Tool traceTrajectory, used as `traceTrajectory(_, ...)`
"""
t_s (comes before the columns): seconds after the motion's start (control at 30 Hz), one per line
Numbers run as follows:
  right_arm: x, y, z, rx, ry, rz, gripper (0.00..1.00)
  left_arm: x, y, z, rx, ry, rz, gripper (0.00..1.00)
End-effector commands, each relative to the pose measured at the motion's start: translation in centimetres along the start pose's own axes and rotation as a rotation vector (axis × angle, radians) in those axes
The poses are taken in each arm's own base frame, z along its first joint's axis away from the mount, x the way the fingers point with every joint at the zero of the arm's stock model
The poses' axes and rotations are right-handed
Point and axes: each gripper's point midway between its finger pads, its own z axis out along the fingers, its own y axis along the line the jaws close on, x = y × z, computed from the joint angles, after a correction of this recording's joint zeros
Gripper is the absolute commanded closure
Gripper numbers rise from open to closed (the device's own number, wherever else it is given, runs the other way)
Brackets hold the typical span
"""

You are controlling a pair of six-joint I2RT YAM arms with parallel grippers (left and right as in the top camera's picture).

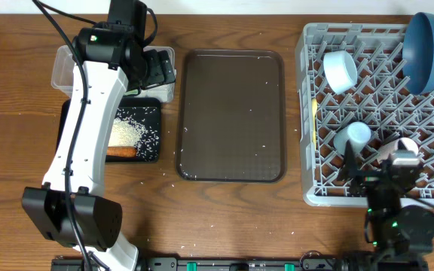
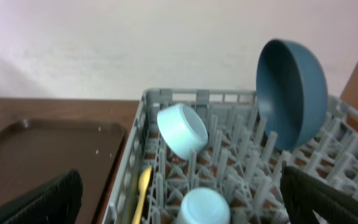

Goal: Sort waste into correct bins and load items into the dishwasher rack

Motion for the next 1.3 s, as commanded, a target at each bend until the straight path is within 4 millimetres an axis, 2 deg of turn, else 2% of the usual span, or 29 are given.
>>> traceTrajectory(0.0,1.9,0.7,0.1,-0.038,-0.029,0.027,0.01,0.0,0.3,0.2,-0.015,0.003,-0.003,0.04)
traceTrajectory(0.1,3.3,0.9,0.2,-0.046,-0.049,0.026,0.01,0.0,0.3,0.2,-0.015,0.003,-0.003,0.04)
traceTrajectory(0.4,5.4,0.9,0.6,-0.047,-0.092,0.025,0.01,0.0,0.3,0.2,-0.015,0.003,-0.003,0.04)
traceTrajectory(0.63,7.5,1.1,0.8,-0.054,-0.011,0.026,0.01,0.0,0.3,0.2,-0.015,0.002,-0.003,0.04)
traceTrajectory(1.27,7.5,1.1,0.8,-0.054,-0.009,0.026,0.01,0.0,0.3,0.2,-0.015,0.003,-0.003,0.04)
